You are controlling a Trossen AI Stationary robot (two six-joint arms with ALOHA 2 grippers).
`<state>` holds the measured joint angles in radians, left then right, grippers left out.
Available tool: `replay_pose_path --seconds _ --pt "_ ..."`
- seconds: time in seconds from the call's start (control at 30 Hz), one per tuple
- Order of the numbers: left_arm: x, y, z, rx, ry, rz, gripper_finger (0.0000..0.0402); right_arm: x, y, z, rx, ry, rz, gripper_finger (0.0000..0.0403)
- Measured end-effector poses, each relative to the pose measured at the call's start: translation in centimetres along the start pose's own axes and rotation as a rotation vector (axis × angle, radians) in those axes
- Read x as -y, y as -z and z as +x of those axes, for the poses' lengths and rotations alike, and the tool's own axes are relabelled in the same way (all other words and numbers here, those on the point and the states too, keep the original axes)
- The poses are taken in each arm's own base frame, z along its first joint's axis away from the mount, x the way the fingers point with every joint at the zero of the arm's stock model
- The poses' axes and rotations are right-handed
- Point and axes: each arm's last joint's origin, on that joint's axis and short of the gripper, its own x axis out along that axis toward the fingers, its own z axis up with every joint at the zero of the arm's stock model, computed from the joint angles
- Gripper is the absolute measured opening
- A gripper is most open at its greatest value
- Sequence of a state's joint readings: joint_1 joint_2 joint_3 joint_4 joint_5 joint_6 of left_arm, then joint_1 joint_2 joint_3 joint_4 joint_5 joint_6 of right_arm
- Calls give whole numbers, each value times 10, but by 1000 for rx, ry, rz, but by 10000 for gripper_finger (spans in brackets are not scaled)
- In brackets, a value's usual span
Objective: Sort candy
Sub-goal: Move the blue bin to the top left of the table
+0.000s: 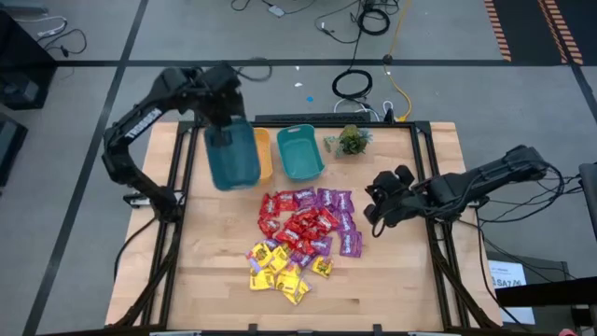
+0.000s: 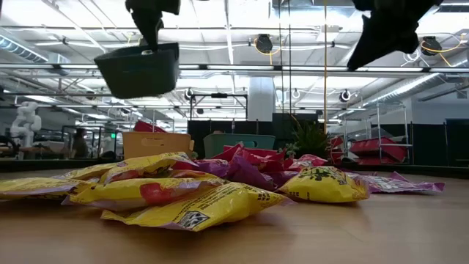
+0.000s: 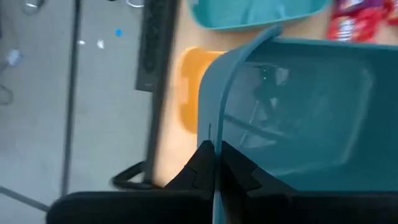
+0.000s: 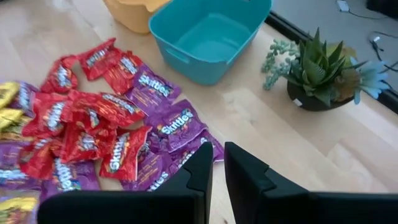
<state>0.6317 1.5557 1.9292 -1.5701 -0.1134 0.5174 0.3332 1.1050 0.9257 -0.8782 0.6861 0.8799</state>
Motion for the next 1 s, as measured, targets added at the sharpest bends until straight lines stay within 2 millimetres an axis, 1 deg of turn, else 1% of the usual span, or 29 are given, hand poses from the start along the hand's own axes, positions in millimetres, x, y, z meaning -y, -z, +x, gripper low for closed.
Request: replay_pose_path --seconds 0.13,0.27,0.4,0.57,0.67,0.9,1.0 --pt "-23 20 -7 -15 -52 -15 9 -12 5 15 -27 33 -34 31" --pt "-42 38 -8 -42 -87 -97 9 -23 7 27 -27 35 -28 31" --pt "-55 51 -4 -77 -98 -146 9 -24 3 31 -11 32 3 31" --pt "-64 67 17 -170 -59 -187 9 -21 0 34 -10 47 39 31" --pt "-66 77 36 -226 -3 -210 9 -21 0 34 -9 47 48 31" --pt "-57 97 80 -359 152 -199 9 -22 0 34 -8 43 51 31" --pt "-50 102 98 -374 209 -184 9 -21 0 34 -8 44 49 31"
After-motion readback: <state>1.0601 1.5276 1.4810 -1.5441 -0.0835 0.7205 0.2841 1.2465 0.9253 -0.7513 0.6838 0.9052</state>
